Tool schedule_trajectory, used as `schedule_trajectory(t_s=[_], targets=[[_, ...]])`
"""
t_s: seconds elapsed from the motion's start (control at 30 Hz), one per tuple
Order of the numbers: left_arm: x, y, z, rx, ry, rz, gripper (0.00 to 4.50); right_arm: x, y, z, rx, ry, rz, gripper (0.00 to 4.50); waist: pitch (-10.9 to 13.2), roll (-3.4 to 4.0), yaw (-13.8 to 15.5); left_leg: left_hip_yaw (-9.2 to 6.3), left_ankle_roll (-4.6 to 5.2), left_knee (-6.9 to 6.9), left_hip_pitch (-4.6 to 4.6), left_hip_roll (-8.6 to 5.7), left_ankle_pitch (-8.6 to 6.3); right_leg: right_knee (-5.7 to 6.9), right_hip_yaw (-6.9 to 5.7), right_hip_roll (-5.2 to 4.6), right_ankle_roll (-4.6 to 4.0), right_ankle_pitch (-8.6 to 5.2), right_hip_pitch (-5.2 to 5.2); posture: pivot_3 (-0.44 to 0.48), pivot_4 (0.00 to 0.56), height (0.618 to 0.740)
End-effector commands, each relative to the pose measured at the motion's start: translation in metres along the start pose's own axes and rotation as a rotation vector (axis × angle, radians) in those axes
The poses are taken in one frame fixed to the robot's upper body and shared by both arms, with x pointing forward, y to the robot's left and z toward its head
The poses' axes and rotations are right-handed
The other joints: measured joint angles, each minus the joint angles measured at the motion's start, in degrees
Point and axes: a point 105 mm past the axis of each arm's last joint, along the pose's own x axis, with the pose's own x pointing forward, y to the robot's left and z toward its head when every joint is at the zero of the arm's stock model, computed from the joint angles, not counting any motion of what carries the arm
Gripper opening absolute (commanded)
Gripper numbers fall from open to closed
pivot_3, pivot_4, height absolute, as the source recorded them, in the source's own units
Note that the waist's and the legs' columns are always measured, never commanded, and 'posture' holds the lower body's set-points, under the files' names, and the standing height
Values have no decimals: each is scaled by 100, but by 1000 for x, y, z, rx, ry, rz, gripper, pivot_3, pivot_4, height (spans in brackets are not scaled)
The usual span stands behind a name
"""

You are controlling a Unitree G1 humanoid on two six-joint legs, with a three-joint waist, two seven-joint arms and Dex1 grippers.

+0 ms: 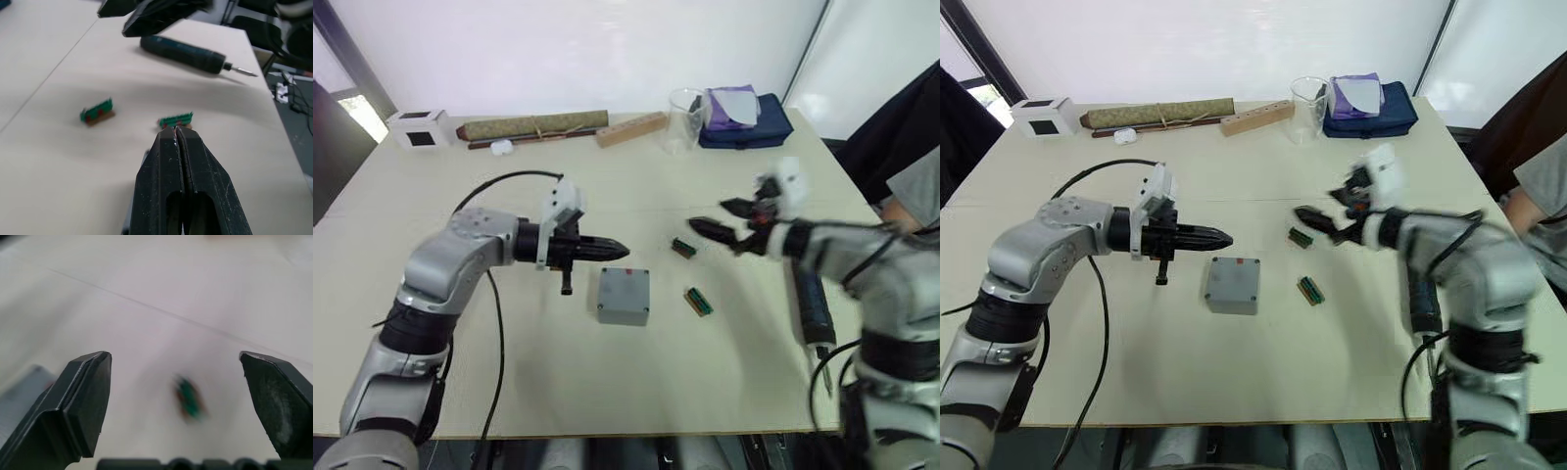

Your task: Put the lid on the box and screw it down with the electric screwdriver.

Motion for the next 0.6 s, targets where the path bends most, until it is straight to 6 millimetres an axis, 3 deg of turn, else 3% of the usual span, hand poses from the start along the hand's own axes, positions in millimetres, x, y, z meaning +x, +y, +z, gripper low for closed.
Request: schedule_trajectory(t_s=[0.03,0.1,0.27,0.47,0.6], targets=[[9,-15,4,121,35,-96,0,-39,-35,-29,38,308,-102,4456,4,8,9,4,1,-6,0,-2,-1,-3,4,-2,0,0,0,0,150,740],[11,-17,4,143,39,-110,0,-55,-42,-37,57,402,-126,4456,5,10,0,2,4,-11,-5,-5,-2,-16,1,-4,0,-1,-2,0,150,740],[17,-23,8,177,15,-136,0,-73,-52,-54,147,548,-139,4456,4,10,-195,22,21,-10,9,9,-12,-23,26,16,3,0,-1,0,150,740],[24,-33,9,190,4,-145,0,-68,-50,-69,216,624,-89,4456,4,12,-193,23,21,-8,7,17,-12,-23,31,27,4,-2,-4,0,150,740],[24,-38,7,164,-12,-102,0,-57,-41,-89,212,718,-45,4456,4,11,-177,23,21,-7,4,17,-12,-25,31,25,5,-1,-5,0,150,740]])
